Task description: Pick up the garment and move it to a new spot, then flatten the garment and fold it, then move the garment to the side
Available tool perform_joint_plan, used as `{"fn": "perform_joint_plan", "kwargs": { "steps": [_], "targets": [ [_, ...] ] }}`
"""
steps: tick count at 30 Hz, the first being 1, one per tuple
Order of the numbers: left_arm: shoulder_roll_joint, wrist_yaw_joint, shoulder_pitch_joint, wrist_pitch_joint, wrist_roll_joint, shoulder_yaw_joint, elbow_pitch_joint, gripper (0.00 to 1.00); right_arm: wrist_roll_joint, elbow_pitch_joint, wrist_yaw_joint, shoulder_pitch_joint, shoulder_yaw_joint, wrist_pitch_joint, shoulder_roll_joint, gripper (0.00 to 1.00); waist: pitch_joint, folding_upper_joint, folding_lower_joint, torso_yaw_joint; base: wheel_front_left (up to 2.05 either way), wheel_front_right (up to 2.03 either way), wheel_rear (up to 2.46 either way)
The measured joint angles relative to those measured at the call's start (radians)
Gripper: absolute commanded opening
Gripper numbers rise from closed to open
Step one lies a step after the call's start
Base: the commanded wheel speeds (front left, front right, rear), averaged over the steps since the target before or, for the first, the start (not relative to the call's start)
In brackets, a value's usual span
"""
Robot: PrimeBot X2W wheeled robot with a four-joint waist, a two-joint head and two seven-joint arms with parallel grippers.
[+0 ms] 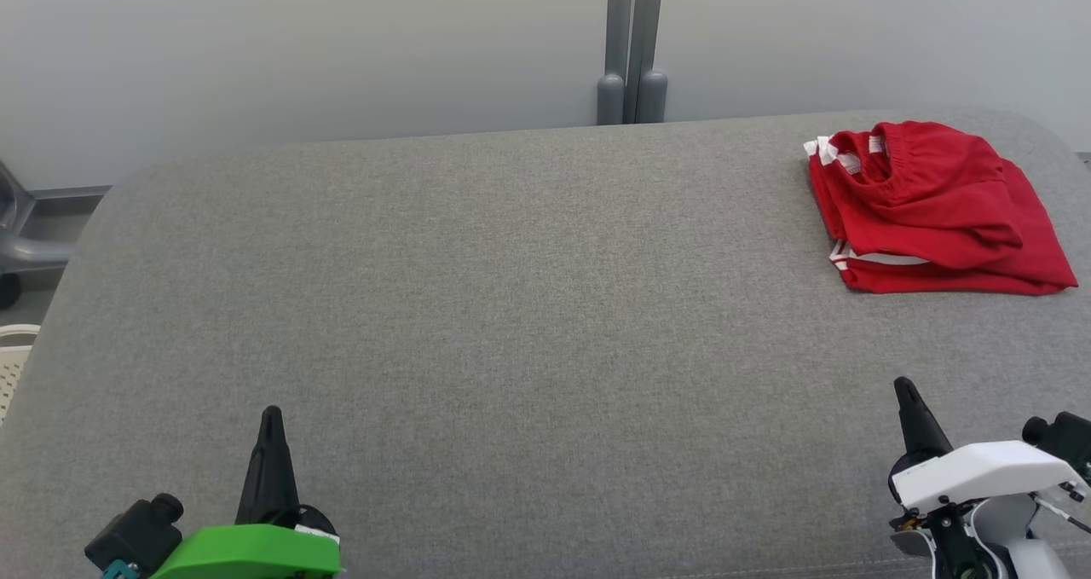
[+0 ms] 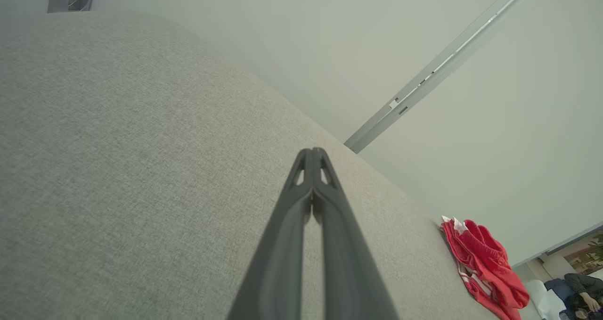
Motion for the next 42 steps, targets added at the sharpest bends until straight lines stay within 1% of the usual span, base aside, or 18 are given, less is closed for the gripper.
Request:
{"fn": "perform_joint_plan", "kwargs": {
  "steps": [20,42],
  "targets": [
    [0.000,-0.016,-0.038,0.014,-0.251,-0.035,0.011,0.00,0.221,0.010,0.000,-0.036,-0.075,0.109,-0.005,0.00,0.008,0.0000,0.0000,-0.001,0.00,0.00,0.00],
    [0.000,-0.033,-0.077,0.024,-0.465,-0.065,0.018,0.00,0.411,0.018,0.000,-0.067,-0.142,0.205,-0.010,0.00,0.016,0.0000,0.0000,-0.002,0.00,0.00,0.00]
  ]
}}
